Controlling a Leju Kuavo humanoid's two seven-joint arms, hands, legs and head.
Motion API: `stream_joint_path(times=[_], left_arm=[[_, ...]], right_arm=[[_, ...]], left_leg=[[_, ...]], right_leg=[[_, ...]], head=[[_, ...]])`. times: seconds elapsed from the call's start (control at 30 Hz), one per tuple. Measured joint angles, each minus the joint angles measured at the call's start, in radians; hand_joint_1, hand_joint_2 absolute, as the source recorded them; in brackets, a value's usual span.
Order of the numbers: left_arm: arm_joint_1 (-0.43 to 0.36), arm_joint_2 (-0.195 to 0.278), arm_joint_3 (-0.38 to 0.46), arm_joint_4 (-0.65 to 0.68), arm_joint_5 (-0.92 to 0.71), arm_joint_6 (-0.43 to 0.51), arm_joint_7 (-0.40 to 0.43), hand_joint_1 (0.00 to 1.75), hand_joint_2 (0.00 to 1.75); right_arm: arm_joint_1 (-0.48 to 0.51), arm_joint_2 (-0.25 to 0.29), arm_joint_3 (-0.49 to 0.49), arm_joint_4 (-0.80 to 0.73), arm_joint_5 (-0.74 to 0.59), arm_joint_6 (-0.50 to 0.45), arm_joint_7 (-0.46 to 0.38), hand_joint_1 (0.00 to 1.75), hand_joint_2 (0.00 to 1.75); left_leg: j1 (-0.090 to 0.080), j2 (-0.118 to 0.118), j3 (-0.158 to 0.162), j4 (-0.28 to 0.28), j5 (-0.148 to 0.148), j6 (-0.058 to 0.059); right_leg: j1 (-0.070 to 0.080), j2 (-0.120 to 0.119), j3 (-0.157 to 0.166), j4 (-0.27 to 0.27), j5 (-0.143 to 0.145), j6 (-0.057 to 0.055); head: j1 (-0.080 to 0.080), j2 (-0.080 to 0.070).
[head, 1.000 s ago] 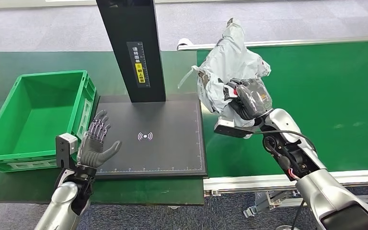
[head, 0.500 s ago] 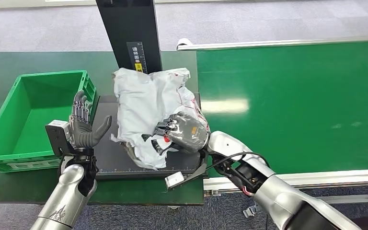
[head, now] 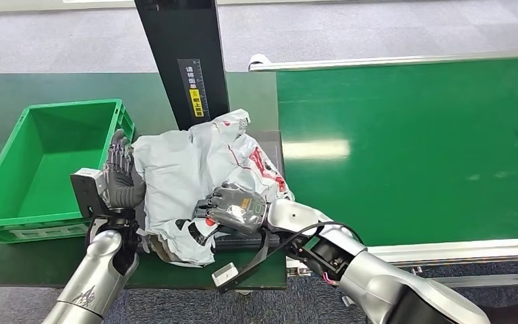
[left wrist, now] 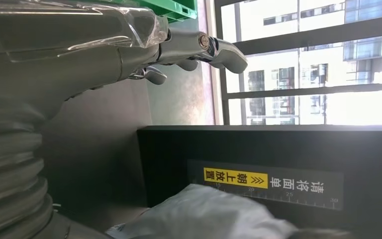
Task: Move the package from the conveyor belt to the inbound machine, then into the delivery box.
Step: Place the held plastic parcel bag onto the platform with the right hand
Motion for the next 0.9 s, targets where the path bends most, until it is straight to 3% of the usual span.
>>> stream_joint_path(times=[0.2,0.57,0.67,0.7,0.8,0.83,0.9], left_arm=[[0.008,0.006,0.0,0.002,-0.001,0.031,-0.011,0.0,1.75],[0.037,0.016,0.0,-0.03,-0.021,0.079,-0.014,0.0,1.75],[0.047,0.017,0.001,-0.044,-0.024,0.085,-0.012,0.0,1.75],[0.05,0.017,0.002,-0.048,-0.025,0.086,-0.011,0.0,1.75],[0.057,0.017,0.005,-0.058,-0.027,0.089,-0.01,0.0,1.75],[0.06,0.017,0.007,-0.062,-0.029,0.091,-0.01,0.0,1.75],[0.07,0.017,0.013,-0.071,-0.032,0.098,-0.013,0.0,1.75]], right_arm=[[-0.026,0.013,0.038,0.064,0.009,0.253,0.11,1.75,1.75],[-0.078,0.018,0.059,0.118,-0.004,0.534,0.218,1.75,1.75],[-0.091,0.018,0.06,0.123,-0.006,0.56,0.227,1.75,1.75],[-0.093,0.018,0.06,0.124,-0.006,0.561,0.227,1.51,1.75],[-0.097,0.016,0.06,0.127,-0.002,0.541,0.229,0.2,1.75],[-0.097,0.014,0.06,0.127,0.002,0.516,0.228,0.0,1.75],[-0.095,0.008,0.055,0.127,0.006,0.441,0.219,0.0,1.75]], left_leg=[[0.0,0.0,0.0,0.0,0.0,0.0],[0.0,0.0,0.002,0.0,0.0,0.0],[0.0,0.0,0.003,0.0,0.0,0.0],[0.0,0.0,0.003,0.0,0.0,0.0],[0.0,0.0,0.003,0.0,0.0,0.0],[0.0,0.0,0.003,0.0,0.0,0.0],[0.0,0.0,0.003,0.0,0.0,0.0]], right_leg=[[0.0,0.0,0.0,0.0,0.0,0.0],[0.0,0.0,0.002,0.0,0.0,0.0],[0.0,0.0,0.003,0.0,0.0,0.0],[0.0,0.0,0.003,0.0,0.0,0.0],[0.0,0.0,0.004,0.0,0.0,0.0],[0.0,0.0,0.004,0.0,0.0,0.0],[0.0,0.0,0.003,0.0,0.0,0.0]], head=[[0.0,0.0],[0.0,0.0],[0.0,0.0],[0.0,0.0],[0.0,0.0],[0.0,0.0],[0.0,0.0]])
